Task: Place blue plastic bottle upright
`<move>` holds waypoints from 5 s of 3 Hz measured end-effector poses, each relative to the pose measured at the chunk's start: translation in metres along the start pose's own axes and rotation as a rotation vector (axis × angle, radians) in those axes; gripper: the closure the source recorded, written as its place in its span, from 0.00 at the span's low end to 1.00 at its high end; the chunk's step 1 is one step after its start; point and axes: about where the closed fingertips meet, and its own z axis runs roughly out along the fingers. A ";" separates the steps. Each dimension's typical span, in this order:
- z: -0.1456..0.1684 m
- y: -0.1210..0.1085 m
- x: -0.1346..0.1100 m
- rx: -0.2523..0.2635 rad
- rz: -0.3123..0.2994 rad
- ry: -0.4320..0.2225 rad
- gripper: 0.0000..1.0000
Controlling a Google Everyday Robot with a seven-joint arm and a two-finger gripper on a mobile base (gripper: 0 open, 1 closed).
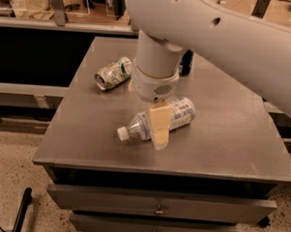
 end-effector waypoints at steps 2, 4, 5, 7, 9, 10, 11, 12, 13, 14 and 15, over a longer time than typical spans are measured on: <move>0.032 0.005 0.006 -0.028 0.054 0.048 0.00; 0.029 0.008 0.006 0.002 0.074 0.106 0.41; 0.018 0.009 0.007 0.014 0.076 0.072 0.65; -0.059 0.006 0.009 0.014 0.103 -0.209 1.00; -0.133 -0.010 0.006 0.055 0.133 -0.627 1.00; -0.150 -0.009 0.007 0.074 0.189 -0.853 1.00; -0.165 0.000 0.008 0.101 0.259 -1.091 1.00; -0.174 0.010 0.010 0.130 0.320 -1.269 1.00; -0.173 0.016 0.014 0.152 0.373 -1.365 1.00; -0.161 0.019 0.029 0.209 0.450 -1.402 1.00; -0.145 0.020 0.049 0.311 0.533 -1.392 1.00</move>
Offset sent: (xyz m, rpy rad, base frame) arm 0.0004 -0.0054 -0.0504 -0.1038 0.0197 -0.0908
